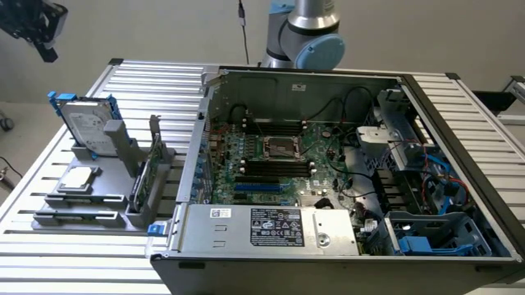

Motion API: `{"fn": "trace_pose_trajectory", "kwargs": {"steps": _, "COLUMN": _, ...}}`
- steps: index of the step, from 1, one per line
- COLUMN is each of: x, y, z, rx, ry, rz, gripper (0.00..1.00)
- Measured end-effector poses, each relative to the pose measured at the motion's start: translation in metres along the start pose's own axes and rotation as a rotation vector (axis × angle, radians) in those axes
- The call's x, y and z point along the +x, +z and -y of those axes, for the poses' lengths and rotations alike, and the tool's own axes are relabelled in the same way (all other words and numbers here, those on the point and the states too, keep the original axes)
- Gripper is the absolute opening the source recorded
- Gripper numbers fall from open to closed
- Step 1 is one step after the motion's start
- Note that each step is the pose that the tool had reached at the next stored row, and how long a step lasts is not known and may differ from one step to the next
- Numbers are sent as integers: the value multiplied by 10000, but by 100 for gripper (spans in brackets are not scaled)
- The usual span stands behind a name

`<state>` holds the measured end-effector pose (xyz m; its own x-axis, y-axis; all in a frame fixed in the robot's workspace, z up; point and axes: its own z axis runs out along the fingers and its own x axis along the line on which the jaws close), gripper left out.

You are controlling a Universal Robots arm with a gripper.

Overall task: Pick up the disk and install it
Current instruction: 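Reach for the disk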

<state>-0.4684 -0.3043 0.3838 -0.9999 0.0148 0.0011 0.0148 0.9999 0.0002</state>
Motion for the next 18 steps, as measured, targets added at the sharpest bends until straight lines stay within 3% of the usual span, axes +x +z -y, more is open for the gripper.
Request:
{"fn": "trace_pose_trajectory", "kwargs": {"steps": 4, "x": -15, "y": 0, "z": 45, "rx": 0, "ry": -129, "rz": 0, "gripper": 11}}
{"fn": "trace_pose_trajectory", "kwargs": {"steps": 12, "x": -133, "y": 1, "z": 226, "rx": 0, "ry": -150, "rz": 1, "gripper": 11}}
{"fn": "trace_pose_trajectory", "kwargs": {"steps": 15, "x": -221, "y": 11, "z": 244, "rx": 0, "ry": -185, "rz": -4, "gripper": 11}}
{"fn": "trace_pose_trajectory", "kwargs": {"steps": 18, "x": -242, "y": 53, "z": 243, "rx": 6, "ry": -276, "rz": -16, "gripper": 11}}
